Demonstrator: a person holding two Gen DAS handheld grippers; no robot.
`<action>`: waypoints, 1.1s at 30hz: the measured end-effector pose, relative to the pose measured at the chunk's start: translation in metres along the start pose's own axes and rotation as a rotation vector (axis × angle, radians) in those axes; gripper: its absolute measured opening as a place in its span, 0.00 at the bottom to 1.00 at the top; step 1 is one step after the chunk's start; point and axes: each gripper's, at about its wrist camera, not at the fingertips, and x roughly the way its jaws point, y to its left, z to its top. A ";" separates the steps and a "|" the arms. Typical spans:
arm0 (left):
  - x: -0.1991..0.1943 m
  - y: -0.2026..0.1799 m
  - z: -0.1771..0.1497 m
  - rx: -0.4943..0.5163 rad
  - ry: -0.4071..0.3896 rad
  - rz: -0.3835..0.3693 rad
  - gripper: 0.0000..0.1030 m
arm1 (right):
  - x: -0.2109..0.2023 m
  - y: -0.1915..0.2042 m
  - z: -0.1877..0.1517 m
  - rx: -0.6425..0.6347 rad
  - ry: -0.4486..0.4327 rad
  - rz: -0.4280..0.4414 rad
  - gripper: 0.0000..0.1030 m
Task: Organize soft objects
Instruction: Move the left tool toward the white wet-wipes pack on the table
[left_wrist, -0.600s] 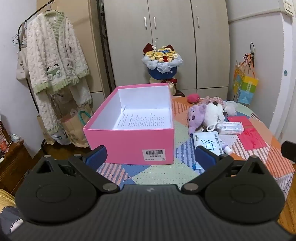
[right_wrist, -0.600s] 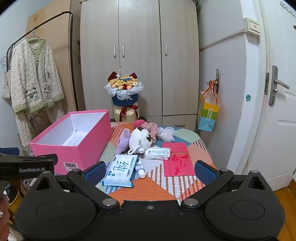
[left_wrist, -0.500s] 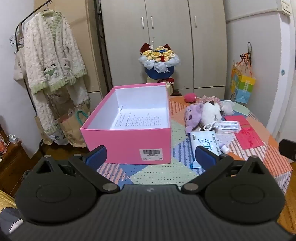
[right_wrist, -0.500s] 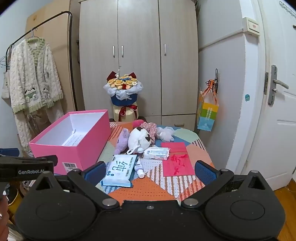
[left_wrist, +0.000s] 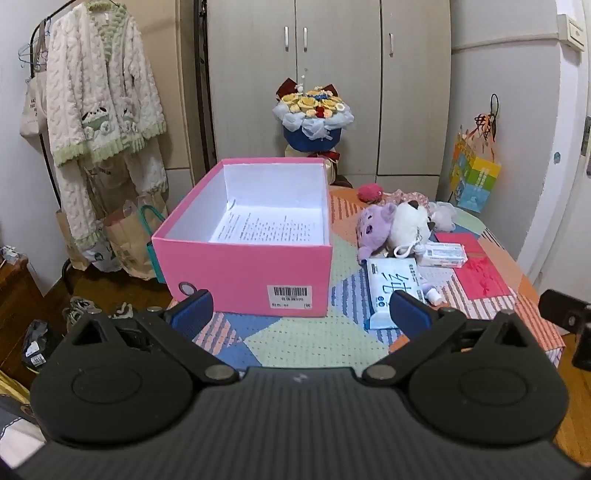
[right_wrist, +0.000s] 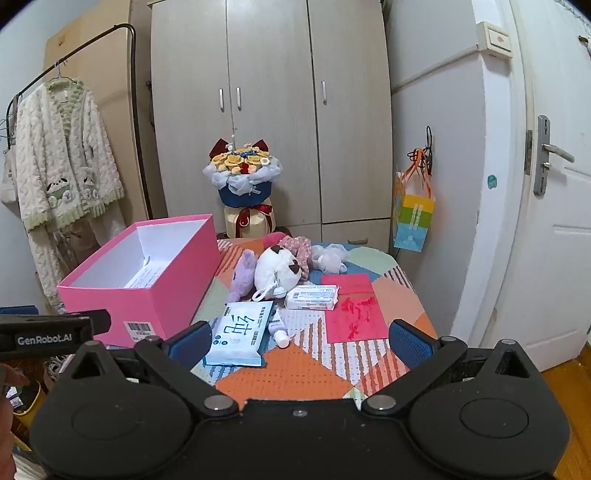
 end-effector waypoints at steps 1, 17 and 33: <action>0.001 0.000 0.000 -0.001 0.010 -0.009 1.00 | -0.001 -0.001 -0.001 0.003 0.003 0.000 1.00; 0.015 0.002 -0.010 -0.001 0.126 -0.079 1.00 | -0.008 0.002 -0.004 -0.023 0.026 0.005 1.00; 0.006 -0.004 -0.011 0.085 0.092 -0.047 1.00 | -0.010 0.000 -0.006 -0.017 0.024 -0.003 1.00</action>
